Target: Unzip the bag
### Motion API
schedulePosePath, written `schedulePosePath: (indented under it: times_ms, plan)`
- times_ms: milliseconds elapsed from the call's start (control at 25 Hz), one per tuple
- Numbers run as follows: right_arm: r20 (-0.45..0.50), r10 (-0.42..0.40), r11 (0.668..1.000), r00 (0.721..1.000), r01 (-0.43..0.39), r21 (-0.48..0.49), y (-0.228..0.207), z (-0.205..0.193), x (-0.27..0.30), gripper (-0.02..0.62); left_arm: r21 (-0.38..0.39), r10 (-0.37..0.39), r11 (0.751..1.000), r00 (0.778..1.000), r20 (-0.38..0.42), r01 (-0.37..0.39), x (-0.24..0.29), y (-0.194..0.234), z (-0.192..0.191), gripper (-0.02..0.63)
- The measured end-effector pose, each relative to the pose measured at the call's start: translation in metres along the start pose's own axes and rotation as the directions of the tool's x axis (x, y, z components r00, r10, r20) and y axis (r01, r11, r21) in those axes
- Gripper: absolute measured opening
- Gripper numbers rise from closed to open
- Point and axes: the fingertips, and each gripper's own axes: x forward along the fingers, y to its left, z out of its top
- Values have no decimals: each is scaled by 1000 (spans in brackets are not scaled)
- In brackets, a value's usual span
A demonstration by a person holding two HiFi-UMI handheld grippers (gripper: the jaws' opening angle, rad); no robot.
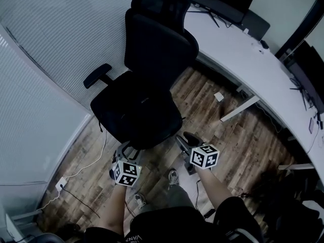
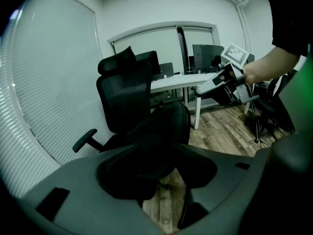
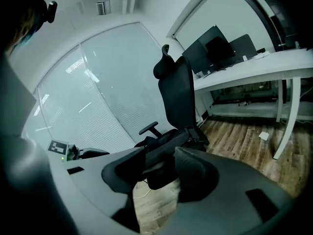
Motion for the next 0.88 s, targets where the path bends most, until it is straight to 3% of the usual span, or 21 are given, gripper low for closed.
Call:
schedulePosePath:
  times_ms: [200, 440, 680, 880]
  plan:
    - [53, -53, 996, 997, 56, -64, 42, -2, -15, 169, -35, 17, 999, 997, 72, -15, -35, 4, 10, 230]
    - [152, -106, 978, 983, 130, -160, 103, 3, -33, 167, -74, 20, 997, 993, 114, -12, -82, 13, -3, 204]
    - [218, -117, 969, 969, 160, -190, 157, 5, -43, 95, -94, 27, 996, 985, 171, -11, -130, 31, -6, 155]
    - [263, -118, 963, 958, 175, -205, 199, 2, -57, 75, -88, 25, 996, 975, 221, -5, -171, 36, -8, 102]
